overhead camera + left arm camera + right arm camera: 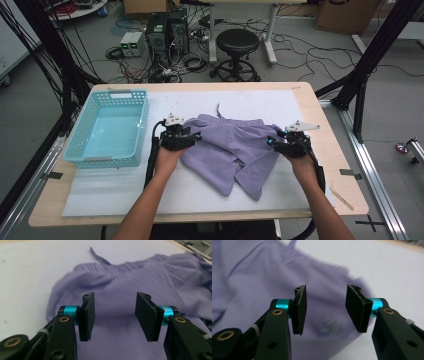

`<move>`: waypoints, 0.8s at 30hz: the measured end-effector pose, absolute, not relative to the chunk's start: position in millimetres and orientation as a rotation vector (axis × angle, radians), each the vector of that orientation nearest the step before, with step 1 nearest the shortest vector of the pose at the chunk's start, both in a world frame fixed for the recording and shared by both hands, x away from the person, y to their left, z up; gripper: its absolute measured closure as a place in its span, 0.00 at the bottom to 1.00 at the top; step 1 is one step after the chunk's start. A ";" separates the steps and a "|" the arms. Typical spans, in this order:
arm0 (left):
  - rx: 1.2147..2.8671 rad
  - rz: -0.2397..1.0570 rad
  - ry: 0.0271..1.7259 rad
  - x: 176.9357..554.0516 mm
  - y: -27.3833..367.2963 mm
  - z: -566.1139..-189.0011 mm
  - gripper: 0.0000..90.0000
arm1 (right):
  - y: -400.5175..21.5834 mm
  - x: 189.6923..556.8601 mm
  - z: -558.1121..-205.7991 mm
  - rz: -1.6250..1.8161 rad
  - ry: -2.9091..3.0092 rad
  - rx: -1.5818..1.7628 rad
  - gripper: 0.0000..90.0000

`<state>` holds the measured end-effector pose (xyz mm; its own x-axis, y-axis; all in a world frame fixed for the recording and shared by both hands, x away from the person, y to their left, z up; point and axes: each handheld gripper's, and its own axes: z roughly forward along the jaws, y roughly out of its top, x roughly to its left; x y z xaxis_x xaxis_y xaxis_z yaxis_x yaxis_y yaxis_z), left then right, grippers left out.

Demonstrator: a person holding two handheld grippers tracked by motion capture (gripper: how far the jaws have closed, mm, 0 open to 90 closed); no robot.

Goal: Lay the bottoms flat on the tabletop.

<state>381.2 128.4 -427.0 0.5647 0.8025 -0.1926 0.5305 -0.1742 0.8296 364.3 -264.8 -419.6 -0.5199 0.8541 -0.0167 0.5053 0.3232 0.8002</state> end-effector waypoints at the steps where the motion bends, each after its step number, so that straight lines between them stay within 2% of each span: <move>1: 1.854 0.354 1.089 375.8 128.5 -430.7 0.54 | -263.0 359.9 -424.4 1.060 2.177 1.197 0.56; 3: 1.861 0.341 1.101 371.4 129.3 -434.2 0.53 | -261.3 355.9 -429.5 1.054 2.204 1.198 0.54; 6: 1.894 0.322 1.119 361.0 132.8 -444.2 0.51 | -256.3 346.8 -447.1 1.006 2.323 1.172 0.44; 8: 1.897 0.247 1.161 354.1 134.1 -455.2 0.49 | -255.5 345.2 -448.2 1.004 2.339 1.171 0.43; 10: 1.915 0.244 1.157 352.7 133.1 -456.8 0.47 | -255.2 345.7 -449.9 1.001 2.340 1.182 0.44; 12: 1.972 0.340 1.112 346.5 126.1 -457.6 0.47 | -252.6 346.6 -453.9 0.939 2.382 1.162 0.61; 13: 1.972 0.340 1.112 346.5 126.1 -457.6 0.51 | -251.7 346.1 -454.3 0.950 2.378 1.141 0.73; 14: 2.021 0.405 1.080 343.8 122.5 -457.2 0.51 | -251.7 346.1 -454.3 0.950 2.378 1.141 0.73; 15: 2.053 0.462 1.046 341.6 120.2 -457.0 0.86 | -250.4 347.3 -452.5 0.946 2.400 1.129 0.95; 16: 2.066 0.434 1.041 343.1 119.8 -455.4 0.98 | -249.1 348.2 -451.4 0.932 2.409 1.121 0.98; 19: 2.069 0.440 1.043 348.6 121.2 -452.6 0.98 | -247.4 351.4 -449.7 0.904 2.411 1.106 0.99; 22: 1.943 0.475 1.120 367.5 134.3 -439.5 0.99 | -256.7 362.4 -442.6 0.949 2.317 1.154 0.99; 24: 1.932 0.485 1.124 372.7 136.6 -436.4 0.99 | -264.9 369.9 -440.0 0.995 2.253 1.208 0.99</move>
<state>372.7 136.6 -436.4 0.5255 0.8476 -0.0738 0.5278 -0.2567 0.8097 369.9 -264.9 -440.0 -0.5491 0.8356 -0.0119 0.5539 0.3746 0.7435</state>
